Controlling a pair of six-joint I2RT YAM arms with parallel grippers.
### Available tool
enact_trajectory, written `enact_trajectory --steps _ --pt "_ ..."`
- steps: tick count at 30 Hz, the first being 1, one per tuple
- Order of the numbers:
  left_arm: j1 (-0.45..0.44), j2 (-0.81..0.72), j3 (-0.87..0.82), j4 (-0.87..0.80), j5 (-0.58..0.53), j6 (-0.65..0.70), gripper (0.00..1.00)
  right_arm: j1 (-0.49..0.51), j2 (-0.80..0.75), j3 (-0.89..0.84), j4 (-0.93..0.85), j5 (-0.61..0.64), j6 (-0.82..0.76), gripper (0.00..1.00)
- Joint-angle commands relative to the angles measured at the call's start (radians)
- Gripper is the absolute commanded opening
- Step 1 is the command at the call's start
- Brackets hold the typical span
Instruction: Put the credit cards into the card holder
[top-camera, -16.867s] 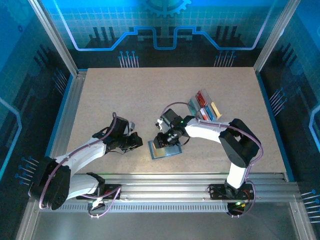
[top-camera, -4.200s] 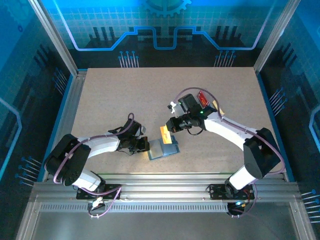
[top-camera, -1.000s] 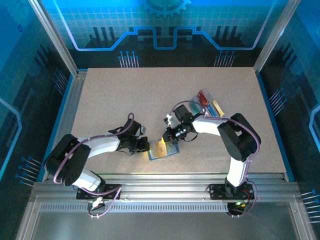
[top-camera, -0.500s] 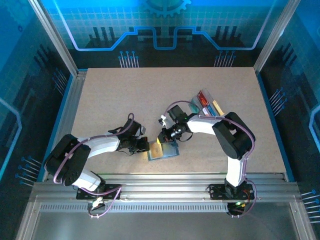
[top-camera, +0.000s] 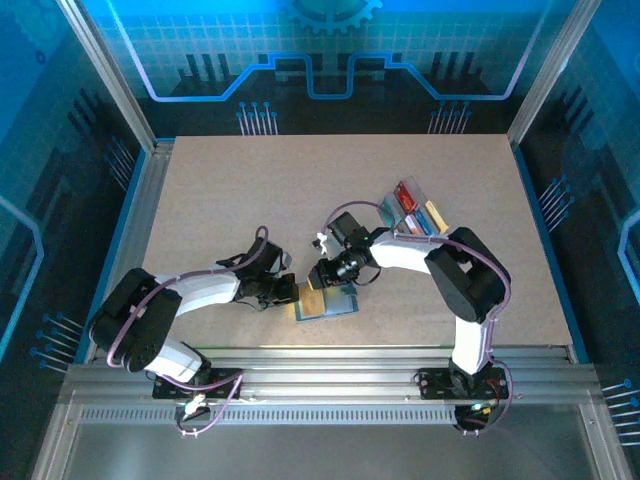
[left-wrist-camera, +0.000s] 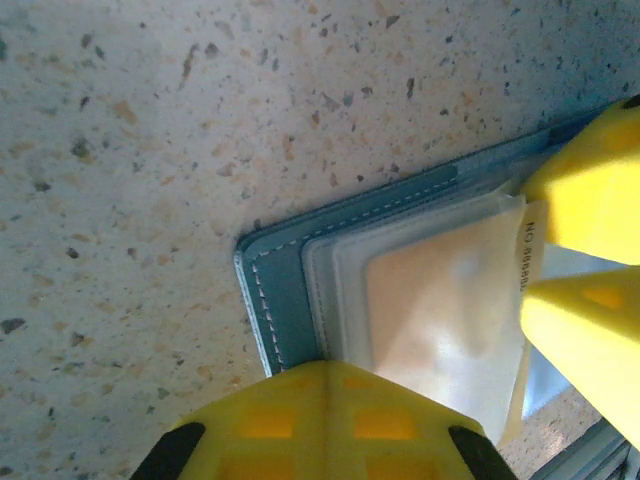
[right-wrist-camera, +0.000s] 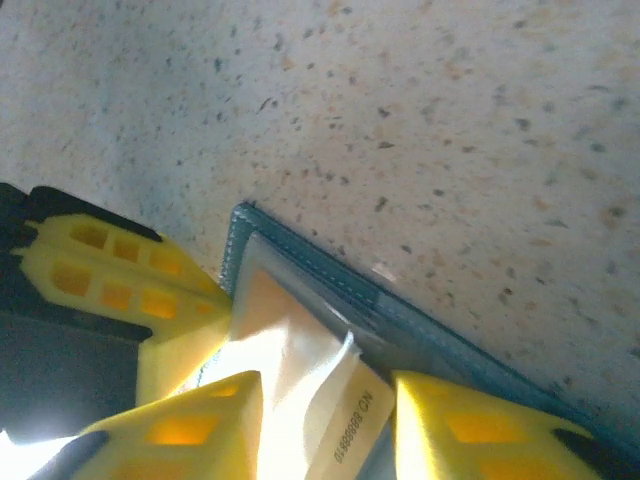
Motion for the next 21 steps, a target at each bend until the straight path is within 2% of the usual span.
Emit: enact_trajectory --steps 1,5,9,11,15,21 --pt "-0.002 0.006 -0.034 -0.048 -0.037 0.001 0.0 0.025 -0.062 0.054 -0.16 0.175 -0.027 0.48" --pt "-0.002 0.012 -0.04 -0.034 -0.038 -0.004 0.0 0.049 -0.098 0.094 -0.268 0.329 -0.043 0.49" --pt "-0.001 0.017 -0.048 -0.018 -0.037 -0.013 0.0 0.081 -0.115 0.106 -0.323 0.452 -0.069 0.33" --pt "-0.001 0.021 -0.047 -0.015 -0.035 -0.013 0.0 0.1 -0.093 0.122 -0.354 0.499 -0.087 0.28" --pt "-0.002 0.015 -0.05 -0.015 -0.035 -0.013 0.0 0.143 -0.043 0.146 -0.405 0.595 -0.104 0.29" --pt "-0.002 0.014 -0.054 -0.013 -0.035 -0.012 0.0 0.17 0.004 0.148 -0.42 0.643 -0.099 0.3"
